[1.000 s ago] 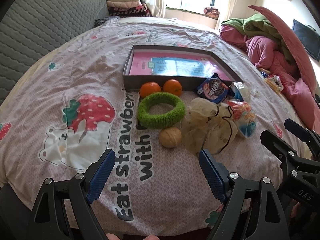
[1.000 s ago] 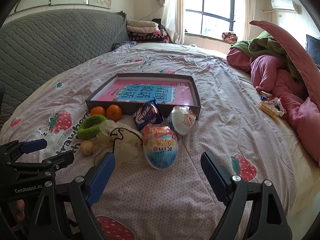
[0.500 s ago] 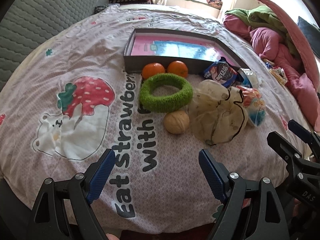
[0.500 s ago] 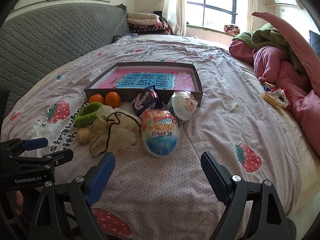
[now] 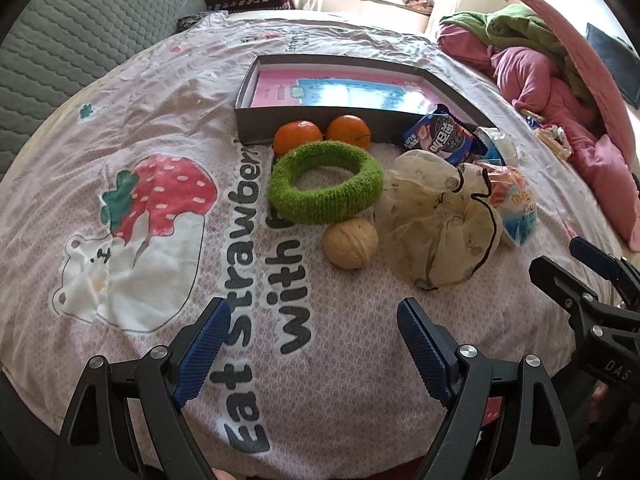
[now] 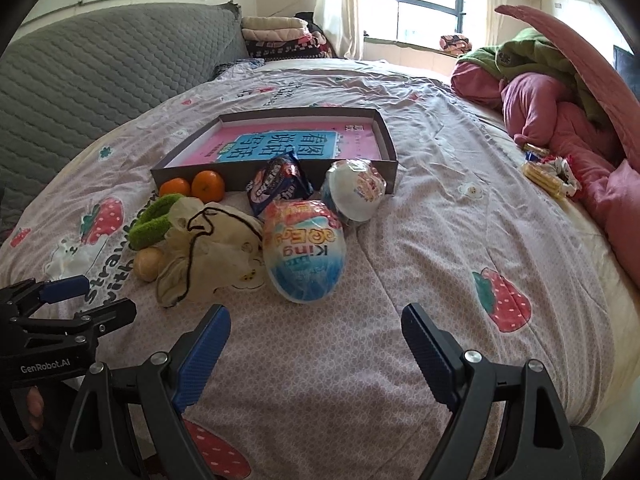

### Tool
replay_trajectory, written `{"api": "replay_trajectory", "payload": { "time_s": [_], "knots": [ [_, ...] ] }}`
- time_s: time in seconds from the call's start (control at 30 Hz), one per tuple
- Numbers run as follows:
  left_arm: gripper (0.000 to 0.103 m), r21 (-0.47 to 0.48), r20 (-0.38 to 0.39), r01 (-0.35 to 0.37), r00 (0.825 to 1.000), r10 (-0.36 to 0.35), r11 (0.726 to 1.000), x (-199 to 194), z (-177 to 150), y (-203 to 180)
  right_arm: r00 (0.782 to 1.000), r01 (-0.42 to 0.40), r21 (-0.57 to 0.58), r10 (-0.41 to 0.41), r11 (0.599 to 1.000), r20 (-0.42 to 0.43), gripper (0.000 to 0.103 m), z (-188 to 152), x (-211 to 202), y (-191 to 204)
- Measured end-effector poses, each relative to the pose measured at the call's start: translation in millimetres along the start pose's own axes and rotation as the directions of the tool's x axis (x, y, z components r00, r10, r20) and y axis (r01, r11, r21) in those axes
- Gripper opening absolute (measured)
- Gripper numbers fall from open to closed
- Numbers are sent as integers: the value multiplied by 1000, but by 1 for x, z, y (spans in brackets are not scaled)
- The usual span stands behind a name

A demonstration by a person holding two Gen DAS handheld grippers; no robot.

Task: Organize objects
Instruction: 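Move the right tool toward the blue-and-white egg package while the left tool approaches the walnut, then close the right tool on the blue egg package while the left tool grasps the walnut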

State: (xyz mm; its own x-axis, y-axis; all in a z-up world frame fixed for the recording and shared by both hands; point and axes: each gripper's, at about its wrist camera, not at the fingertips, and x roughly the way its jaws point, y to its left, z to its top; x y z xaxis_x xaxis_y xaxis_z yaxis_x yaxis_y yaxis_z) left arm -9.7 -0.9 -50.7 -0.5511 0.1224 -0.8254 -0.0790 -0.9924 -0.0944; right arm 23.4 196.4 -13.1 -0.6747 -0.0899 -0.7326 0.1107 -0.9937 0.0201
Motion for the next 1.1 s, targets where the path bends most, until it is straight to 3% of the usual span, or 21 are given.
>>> {"api": "replay_trajectory", "payload": {
  "time_s": [0.47,0.8,1.1],
  "knots": [
    [85,5,22,-1,1000,1,1000,17,10,5,1000,-9,34,9,999,-4,87,2,14,-9],
    [73,42,55,-21,998,19,999,27,17,1,999,0,38,1,999,-32,82,3,33,-13],
    [59,48,63,51,997,-54,998,32,22,-5,999,-26,43,27,999,-32,77,10,47,-13]
  ]
}}
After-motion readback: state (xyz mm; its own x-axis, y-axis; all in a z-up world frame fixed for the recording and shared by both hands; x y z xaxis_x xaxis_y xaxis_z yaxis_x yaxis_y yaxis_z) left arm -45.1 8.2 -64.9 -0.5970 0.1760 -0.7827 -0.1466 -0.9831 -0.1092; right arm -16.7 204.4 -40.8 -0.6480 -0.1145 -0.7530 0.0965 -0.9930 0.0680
